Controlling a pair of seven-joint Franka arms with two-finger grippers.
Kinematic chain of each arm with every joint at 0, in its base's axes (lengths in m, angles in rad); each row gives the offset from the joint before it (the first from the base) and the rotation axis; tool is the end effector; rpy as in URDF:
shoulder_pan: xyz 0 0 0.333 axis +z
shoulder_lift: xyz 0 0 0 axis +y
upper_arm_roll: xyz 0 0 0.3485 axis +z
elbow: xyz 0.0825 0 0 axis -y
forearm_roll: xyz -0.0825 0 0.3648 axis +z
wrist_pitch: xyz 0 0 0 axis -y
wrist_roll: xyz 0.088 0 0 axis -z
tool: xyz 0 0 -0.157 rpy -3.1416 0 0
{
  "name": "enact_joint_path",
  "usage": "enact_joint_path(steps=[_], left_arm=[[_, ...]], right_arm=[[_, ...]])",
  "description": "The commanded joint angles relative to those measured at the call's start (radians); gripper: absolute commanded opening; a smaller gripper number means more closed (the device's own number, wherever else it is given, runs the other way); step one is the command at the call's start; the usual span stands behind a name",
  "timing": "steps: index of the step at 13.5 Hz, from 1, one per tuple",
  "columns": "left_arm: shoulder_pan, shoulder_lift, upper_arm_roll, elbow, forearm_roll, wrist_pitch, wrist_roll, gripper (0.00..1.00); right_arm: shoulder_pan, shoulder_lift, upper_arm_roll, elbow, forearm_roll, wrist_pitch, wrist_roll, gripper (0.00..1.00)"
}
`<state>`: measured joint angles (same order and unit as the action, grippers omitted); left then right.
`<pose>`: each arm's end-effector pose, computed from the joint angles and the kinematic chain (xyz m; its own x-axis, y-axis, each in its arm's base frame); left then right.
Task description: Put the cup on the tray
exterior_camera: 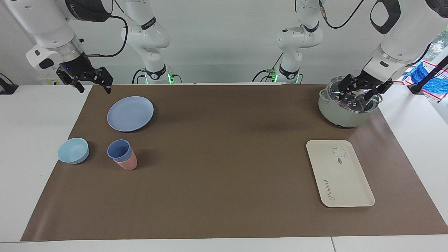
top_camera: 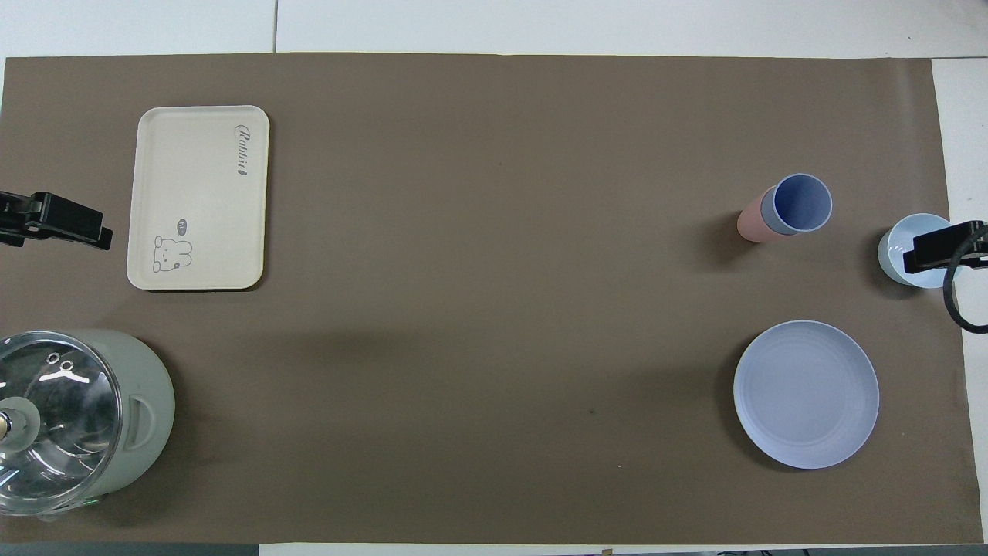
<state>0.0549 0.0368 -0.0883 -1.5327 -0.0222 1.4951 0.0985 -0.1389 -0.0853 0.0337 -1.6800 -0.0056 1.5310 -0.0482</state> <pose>0.5356 -0.0206 0.5982 0.9885 -0.1332 -0.0713 -0.1312 -0.9908 0.0326 0.4942 -0.0524 0.5987 0.9963 -0.0573 -0.0640 -0.0571 -0.9984 0.0054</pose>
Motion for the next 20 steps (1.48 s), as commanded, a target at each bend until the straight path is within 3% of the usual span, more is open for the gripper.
enact_joint_path(steps=[1, 12, 14, 16, 18, 20], left_arm=[[-0.007, -0.005, 0.013, 0.008, -0.007, -0.021, 0.014, 1.00], [-0.009, -0.005, 0.013, 0.008, -0.007, -0.021, 0.014, 1.00], [-0.007, -0.005, 0.013, 0.008, -0.007, -0.021, 0.014, 1.00], [-0.007, -0.005, 0.013, 0.008, -0.007, -0.021, 0.012, 1.00], [-0.007, -0.005, 0.013, 0.008, -0.007, -0.021, 0.014, 1.00], [-0.007, -0.005, 0.013, 0.008, -0.007, -0.021, 0.014, 1.00]], right_arm=[[-0.013, -0.007, 0.011, -0.009, -0.004, -0.005, 0.014, 1.00], [-0.039, -0.004, 0.005, -0.010, 0.001, -0.009, 0.016, 1.00], [-0.057, 0.031, 0.002, 0.006, 0.089, -0.014, 0.033, 1.00], [-0.097, 0.112, 0.003, 0.092, 0.119, -0.055, 0.045, 1.00], [-0.099, 0.298, 0.008, 0.311, 0.118, -0.162, 0.071, 1.00], [-0.102, 0.467, 0.012, 0.524, 0.115, -0.193, 0.077, 1.00]])
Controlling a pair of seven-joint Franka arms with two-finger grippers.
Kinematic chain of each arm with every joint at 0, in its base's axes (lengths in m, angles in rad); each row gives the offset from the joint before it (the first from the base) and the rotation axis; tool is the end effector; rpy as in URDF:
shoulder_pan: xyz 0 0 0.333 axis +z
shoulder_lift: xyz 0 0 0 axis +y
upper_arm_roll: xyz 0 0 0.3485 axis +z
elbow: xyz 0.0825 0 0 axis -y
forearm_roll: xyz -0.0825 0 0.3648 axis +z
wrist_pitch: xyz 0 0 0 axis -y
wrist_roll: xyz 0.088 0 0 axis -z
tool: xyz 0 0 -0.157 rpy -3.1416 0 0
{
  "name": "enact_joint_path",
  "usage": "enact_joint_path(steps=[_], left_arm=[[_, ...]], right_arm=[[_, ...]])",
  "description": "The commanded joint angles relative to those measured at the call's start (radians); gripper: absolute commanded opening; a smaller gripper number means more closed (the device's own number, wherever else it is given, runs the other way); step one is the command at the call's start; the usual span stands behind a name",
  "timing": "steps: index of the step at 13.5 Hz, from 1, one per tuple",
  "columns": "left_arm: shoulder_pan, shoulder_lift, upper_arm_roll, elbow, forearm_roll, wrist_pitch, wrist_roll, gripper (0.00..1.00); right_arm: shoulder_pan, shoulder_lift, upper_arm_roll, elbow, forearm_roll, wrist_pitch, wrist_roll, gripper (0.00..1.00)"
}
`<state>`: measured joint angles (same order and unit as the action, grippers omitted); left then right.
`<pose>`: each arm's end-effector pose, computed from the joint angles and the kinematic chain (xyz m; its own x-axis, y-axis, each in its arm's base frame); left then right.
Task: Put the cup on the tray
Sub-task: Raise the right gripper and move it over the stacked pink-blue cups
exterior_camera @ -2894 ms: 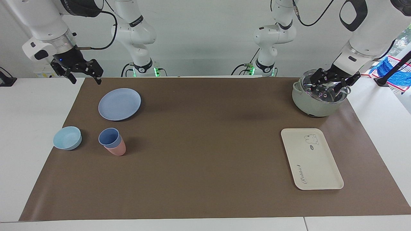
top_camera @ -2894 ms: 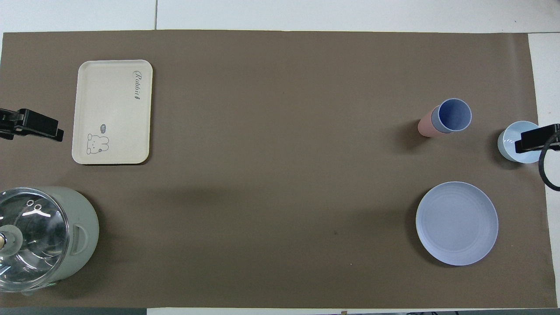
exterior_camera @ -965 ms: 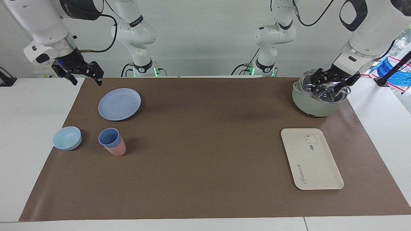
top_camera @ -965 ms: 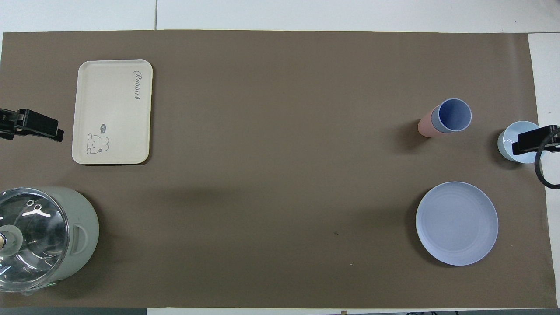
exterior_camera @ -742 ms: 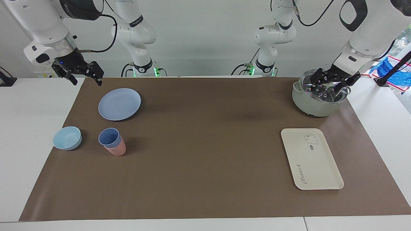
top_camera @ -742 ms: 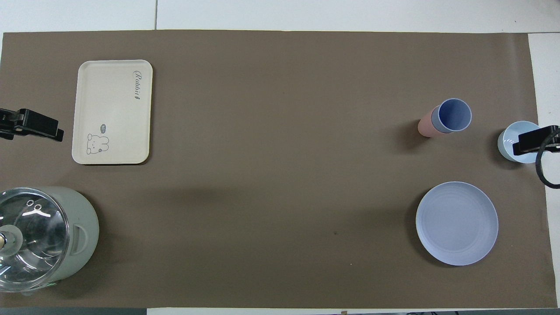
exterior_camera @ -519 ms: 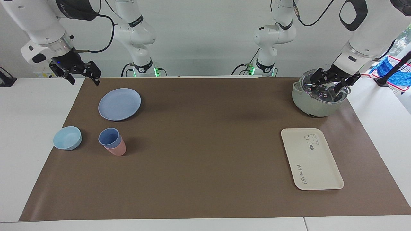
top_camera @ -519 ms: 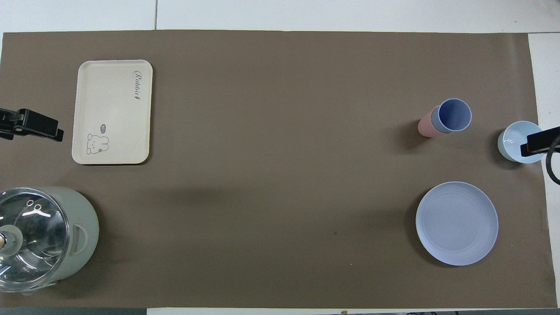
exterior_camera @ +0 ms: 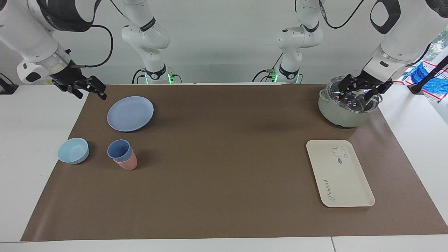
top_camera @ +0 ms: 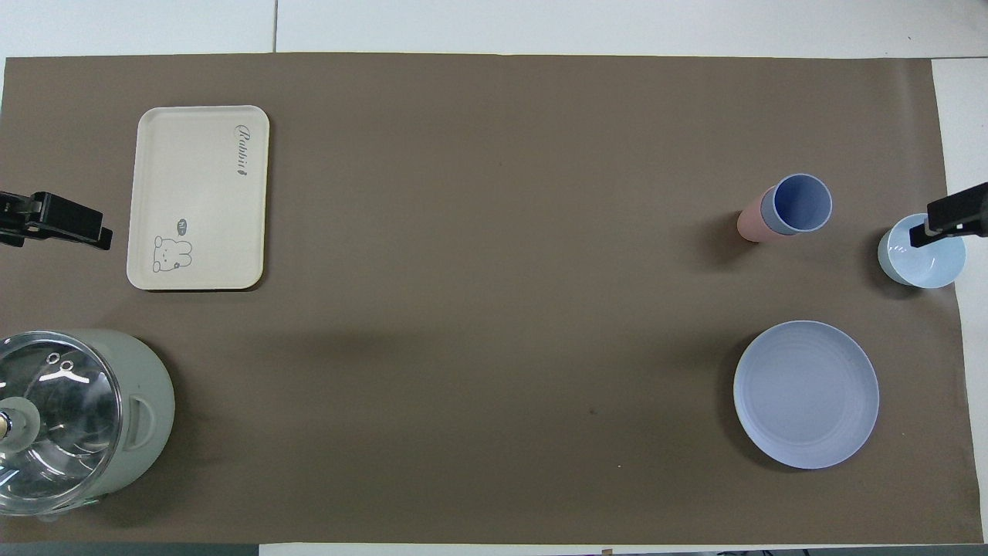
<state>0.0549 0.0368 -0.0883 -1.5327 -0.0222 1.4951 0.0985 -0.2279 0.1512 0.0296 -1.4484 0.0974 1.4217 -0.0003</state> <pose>0.5356 -0.0206 0.5982 0.9885 -0.1332 -0.0713 -0.1312 -0.9908 0.0326 0.5519 -0.0955 0.5679 0.9680 -0.1790 -0.1761 -0.1988 -0.9748 -0.1017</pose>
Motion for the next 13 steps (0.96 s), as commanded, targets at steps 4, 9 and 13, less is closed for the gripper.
enact_joint_path(steps=[4, 9, 13], left_arm=[[-0.009, -0.005, 0.013, 0.008, -0.007, -0.021, 0.014, 1.00], [-0.007, -0.005, 0.013, 0.008, -0.007, -0.021, 0.014, 1.00], [-0.007, -0.005, 0.013, 0.008, -0.007, -0.021, 0.014, 1.00]], right_arm=[[-0.030, 0.457, 0.019, 0.532, 0.011, -0.084, 0.031, 1.00], [-0.105, 0.576, 0.019, 0.588, 0.178, -0.072, 0.127, 1.00], [-0.134, 0.590, 0.018, 0.492, 0.362, -0.035, 0.349, 1.00]])
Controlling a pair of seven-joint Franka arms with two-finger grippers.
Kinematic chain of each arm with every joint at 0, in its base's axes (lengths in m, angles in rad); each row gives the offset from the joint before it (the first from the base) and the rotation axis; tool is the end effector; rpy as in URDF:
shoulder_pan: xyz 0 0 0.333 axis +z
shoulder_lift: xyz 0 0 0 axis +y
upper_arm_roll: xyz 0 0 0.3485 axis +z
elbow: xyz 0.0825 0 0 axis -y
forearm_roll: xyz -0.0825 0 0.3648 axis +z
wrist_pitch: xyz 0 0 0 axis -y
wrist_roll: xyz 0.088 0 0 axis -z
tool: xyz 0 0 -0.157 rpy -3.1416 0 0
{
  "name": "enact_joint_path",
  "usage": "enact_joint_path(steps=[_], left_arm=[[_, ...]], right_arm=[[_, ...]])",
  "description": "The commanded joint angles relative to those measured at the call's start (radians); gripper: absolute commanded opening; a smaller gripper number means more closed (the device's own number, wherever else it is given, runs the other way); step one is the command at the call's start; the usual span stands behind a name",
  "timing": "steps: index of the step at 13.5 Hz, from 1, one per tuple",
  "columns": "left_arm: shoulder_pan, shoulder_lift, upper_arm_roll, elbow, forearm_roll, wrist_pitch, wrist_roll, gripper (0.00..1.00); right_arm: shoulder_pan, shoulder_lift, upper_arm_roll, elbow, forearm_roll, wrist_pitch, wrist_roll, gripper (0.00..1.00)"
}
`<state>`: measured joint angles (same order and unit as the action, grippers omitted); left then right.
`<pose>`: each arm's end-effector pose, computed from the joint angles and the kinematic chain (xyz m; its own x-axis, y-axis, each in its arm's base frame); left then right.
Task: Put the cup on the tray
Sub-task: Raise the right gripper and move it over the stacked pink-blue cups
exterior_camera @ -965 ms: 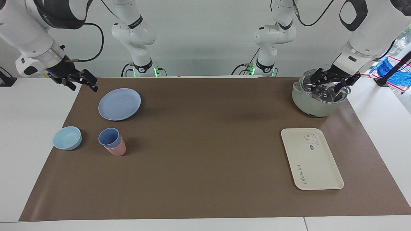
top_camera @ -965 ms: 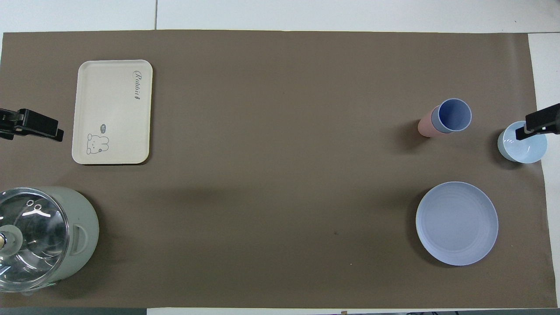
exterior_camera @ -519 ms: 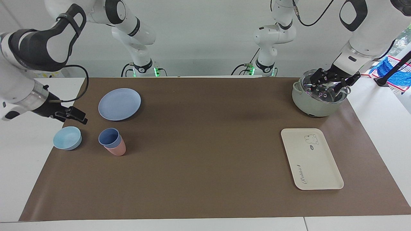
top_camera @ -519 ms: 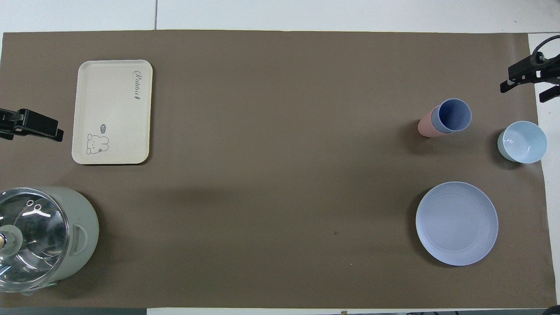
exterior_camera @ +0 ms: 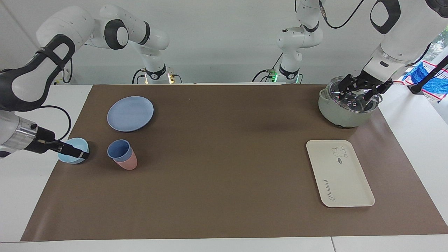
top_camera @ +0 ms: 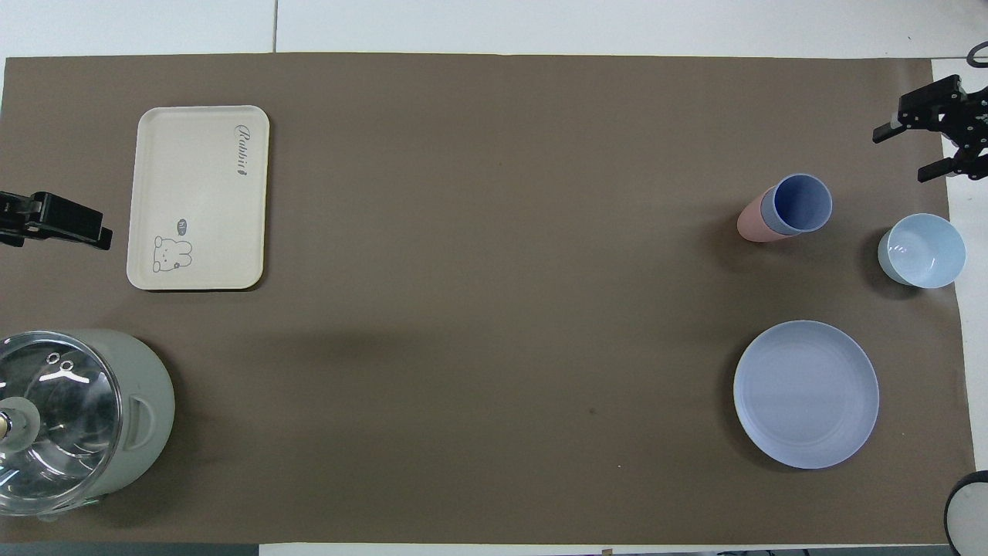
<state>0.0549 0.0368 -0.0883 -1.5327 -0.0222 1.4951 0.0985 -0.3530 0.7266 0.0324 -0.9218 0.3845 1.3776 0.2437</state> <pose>0.5356 -0.0206 0.5982 0.9885 -0.1332 -0.0713 -0.1312 -0.9908 0.0326 0.6892 -0.1696 0.4318 0.8321 -0.4387 -0.3393 -0.5408 -0.7773 -0.3215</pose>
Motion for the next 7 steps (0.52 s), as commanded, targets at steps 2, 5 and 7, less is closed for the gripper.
enact_joint_path(steps=[2, 5, 7], left_arm=[[-0.007, -0.005, 0.013, 0.008, -0.007, -0.021, 0.014, 1.00], [-0.007, -0.005, 0.013, 0.008, -0.007, -0.021, 0.014, 1.00], [-0.007, -0.005, 0.013, 0.008, -0.007, -0.021, 0.014, 1.00]], right_arm=[[-0.036, 0.011, 0.015, -0.089, 0.128, 0.040, 0.152, 1.00], [-0.049, -0.001, 0.017, -0.133, 0.125, 0.034, 0.239, 1.00], [-0.060, -0.006, 0.018, -0.173, 0.111, 0.008, 0.241, 1.00]])
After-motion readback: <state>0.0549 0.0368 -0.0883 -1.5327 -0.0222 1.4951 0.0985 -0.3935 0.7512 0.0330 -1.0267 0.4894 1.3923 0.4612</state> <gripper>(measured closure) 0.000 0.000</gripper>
